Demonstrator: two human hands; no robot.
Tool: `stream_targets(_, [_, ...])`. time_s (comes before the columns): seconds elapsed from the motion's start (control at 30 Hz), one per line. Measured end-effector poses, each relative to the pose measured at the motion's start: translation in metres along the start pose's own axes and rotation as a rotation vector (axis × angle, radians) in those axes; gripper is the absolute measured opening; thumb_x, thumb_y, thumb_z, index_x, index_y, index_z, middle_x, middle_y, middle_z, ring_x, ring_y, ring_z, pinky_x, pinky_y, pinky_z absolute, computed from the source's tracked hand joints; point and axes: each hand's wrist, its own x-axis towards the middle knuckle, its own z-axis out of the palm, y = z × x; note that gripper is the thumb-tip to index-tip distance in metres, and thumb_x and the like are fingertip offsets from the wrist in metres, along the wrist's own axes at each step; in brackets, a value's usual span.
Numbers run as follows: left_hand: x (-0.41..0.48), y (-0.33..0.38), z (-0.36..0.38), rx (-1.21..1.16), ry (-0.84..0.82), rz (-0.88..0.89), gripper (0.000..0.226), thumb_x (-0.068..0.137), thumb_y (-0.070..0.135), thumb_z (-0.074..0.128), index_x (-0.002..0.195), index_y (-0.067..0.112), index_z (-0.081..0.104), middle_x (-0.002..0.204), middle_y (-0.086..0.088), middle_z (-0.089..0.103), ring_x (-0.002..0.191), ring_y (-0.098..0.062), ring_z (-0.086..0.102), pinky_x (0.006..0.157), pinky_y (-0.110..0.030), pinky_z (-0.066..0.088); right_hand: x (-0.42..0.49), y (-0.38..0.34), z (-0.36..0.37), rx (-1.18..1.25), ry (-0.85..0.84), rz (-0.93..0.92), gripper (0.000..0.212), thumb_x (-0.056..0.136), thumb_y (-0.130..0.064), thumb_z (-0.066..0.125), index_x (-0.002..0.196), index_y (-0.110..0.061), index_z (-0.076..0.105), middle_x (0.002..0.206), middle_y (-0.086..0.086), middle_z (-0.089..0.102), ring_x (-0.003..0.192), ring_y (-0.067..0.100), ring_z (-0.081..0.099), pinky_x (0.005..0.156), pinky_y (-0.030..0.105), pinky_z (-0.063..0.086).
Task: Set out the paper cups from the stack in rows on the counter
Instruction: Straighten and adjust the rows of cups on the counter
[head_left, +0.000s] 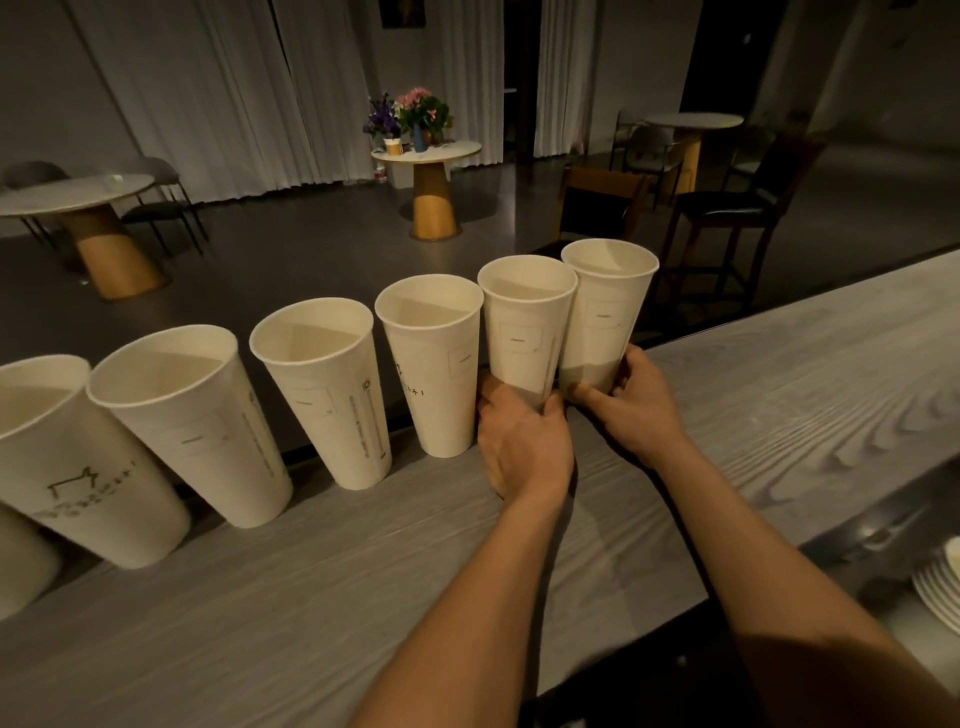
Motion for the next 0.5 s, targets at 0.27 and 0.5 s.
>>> stream_targets(0.27, [0.0021, -0.0009, 0.0016, 0.02, 0.006, 0.002, 0.067, 0.091, 0.038, 0.078, 0.143, 0.01, 0.046, 0.132, -0.013, 0.062, 0.123, -0.029, 0.059, 0.098, -0.036, 0.048, 0.0057, 0.0052, 0.0001, -0.026, -0.002, 0.015, 0.073, 0.076, -0.019, 0.088, 0.139, -0.02, 0.052, 0.134, 0.004, 0.065, 0.121, 0.02, 0.062, 0.104, 0.049, 0.053])
stream_targets(0.5, [0.0016, -0.0003, -0.0001, -0.005, 0.012, 0.0, 0.064, 0.09, 0.037, 0.079, 0.14, 0.012, 0.049, 0.128, -0.01, 0.063, 0.121, -0.027, 0.06, 0.095, -0.033, 0.047, 0.0081, 0.0091, 0.0, -0.031, 0.053, 0.041, 0.072, 0.077, -0.02, 0.088, 0.14, -0.022, 0.052, 0.134, 0.004, 0.066, 0.121, 0.02, 0.063, 0.103, 0.049, 0.054])
